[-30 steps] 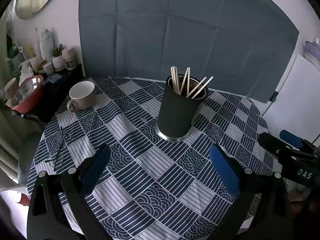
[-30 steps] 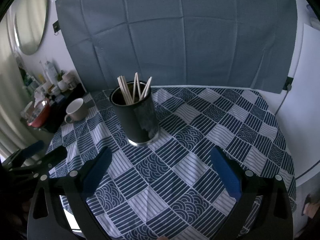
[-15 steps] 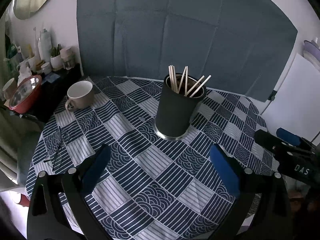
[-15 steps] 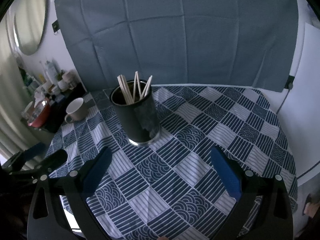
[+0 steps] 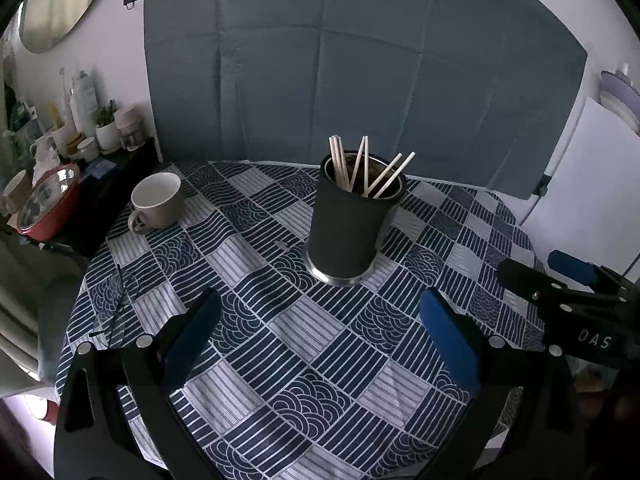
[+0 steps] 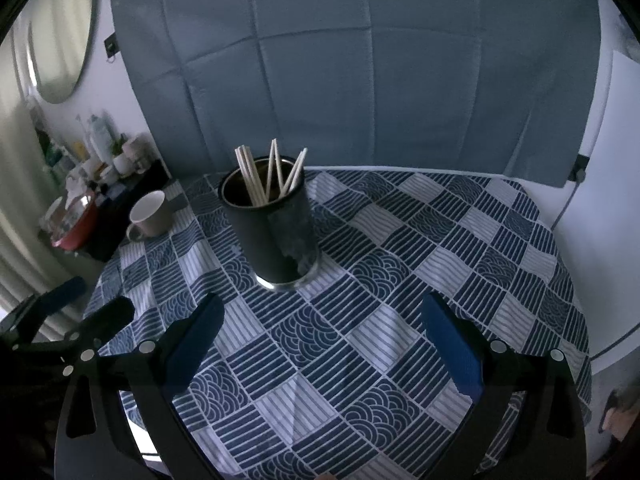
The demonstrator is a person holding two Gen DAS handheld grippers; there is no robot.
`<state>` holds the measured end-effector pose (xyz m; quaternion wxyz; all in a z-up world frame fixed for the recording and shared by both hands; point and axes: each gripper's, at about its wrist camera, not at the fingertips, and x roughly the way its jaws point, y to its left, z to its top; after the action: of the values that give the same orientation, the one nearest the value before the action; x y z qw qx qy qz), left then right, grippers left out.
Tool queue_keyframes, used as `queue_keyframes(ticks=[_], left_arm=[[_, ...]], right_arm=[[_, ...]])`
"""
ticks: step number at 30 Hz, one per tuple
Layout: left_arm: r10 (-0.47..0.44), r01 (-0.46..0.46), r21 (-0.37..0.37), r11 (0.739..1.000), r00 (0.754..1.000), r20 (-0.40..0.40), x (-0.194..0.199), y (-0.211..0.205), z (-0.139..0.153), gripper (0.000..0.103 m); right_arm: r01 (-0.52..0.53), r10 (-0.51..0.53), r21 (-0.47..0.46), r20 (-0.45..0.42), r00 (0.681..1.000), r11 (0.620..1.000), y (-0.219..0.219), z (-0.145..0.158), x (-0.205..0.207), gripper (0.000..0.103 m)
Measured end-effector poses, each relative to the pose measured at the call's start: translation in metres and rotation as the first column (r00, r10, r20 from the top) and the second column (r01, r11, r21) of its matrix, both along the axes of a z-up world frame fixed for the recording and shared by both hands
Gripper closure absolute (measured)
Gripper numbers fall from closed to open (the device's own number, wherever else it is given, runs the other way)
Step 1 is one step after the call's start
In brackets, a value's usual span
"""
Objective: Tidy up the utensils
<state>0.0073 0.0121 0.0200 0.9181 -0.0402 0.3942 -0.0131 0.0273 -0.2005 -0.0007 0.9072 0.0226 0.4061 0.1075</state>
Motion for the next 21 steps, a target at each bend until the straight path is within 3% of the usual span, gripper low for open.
queue_keyframes(ticks=[21], left_arm=[[0.02,-0.02,0.003,1.0,1.0,-0.009,0.0067,0.0073,-0.002,0.006]], right_arm=[[-0.006,0.006,-0.005,-0.007,1.0,1.0,0.0046,-0.0028,0.006,0.008]])
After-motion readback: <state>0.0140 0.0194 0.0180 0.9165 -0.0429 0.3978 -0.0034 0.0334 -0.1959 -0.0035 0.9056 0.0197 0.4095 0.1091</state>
